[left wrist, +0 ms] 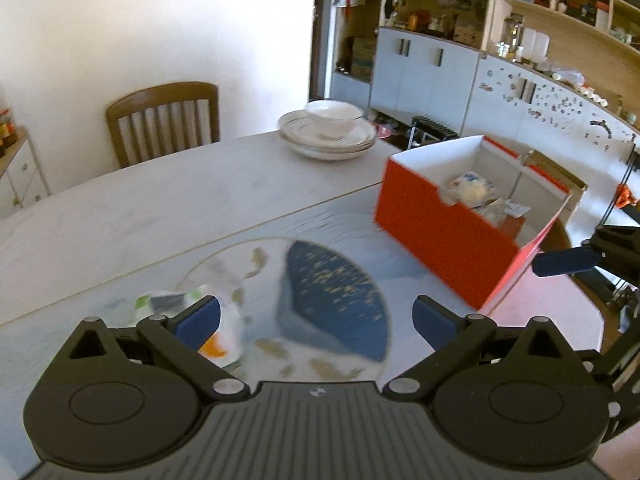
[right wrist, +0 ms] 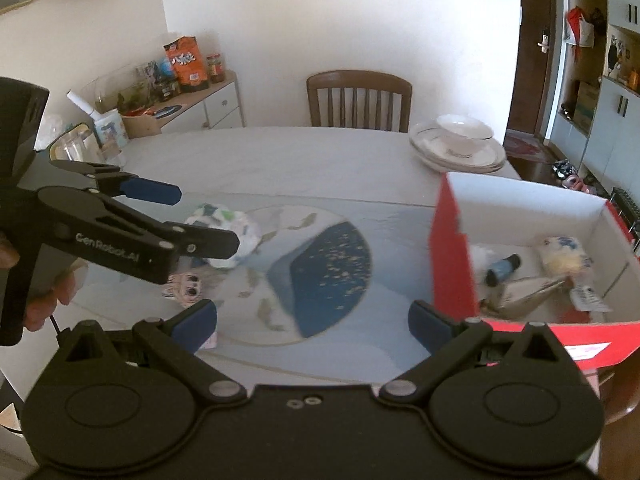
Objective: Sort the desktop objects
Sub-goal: 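Withdraw both open tools from the box back over the table, then grasp the plush face toy with the left tool while the right tool grasps the pink note pad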
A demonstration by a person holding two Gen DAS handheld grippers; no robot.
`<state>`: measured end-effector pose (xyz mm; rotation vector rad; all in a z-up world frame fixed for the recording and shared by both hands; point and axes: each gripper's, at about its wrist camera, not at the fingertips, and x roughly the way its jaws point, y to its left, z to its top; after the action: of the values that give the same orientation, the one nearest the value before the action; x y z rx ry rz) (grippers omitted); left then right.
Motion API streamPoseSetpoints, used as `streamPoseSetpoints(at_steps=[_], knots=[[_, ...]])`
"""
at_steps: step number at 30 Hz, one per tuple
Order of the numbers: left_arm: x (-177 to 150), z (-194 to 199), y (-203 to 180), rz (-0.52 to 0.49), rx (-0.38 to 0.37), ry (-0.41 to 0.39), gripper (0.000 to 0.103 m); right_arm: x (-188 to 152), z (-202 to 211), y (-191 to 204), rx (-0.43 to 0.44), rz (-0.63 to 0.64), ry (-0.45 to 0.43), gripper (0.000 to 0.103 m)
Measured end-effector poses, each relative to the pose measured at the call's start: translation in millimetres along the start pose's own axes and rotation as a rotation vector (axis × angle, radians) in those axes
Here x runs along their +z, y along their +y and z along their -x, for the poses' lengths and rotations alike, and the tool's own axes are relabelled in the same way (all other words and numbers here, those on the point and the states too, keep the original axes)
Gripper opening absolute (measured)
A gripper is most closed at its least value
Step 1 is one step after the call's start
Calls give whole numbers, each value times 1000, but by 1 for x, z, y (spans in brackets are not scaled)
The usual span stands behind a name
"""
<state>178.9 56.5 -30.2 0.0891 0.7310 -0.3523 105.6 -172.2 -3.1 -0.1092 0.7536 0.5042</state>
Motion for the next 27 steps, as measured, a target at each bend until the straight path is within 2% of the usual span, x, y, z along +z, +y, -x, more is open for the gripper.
streamPoseSetpoints(at_steps=[7, 12, 18, 27], knots=[[-23, -10, 37, 11, 45, 34, 103, -7, -24, 37, 8, 1, 4, 102], [-38, -19, 53, 16, 74, 67, 103, -16, -45, 64, -22, 41, 3, 102], [-52, -31, 58, 19, 70, 102, 103, -30, -71, 89, -25, 72, 5, 101], [-64, -48, 67, 35, 31, 148, 102, -43, -103, 105, -14, 85, 55, 94]])
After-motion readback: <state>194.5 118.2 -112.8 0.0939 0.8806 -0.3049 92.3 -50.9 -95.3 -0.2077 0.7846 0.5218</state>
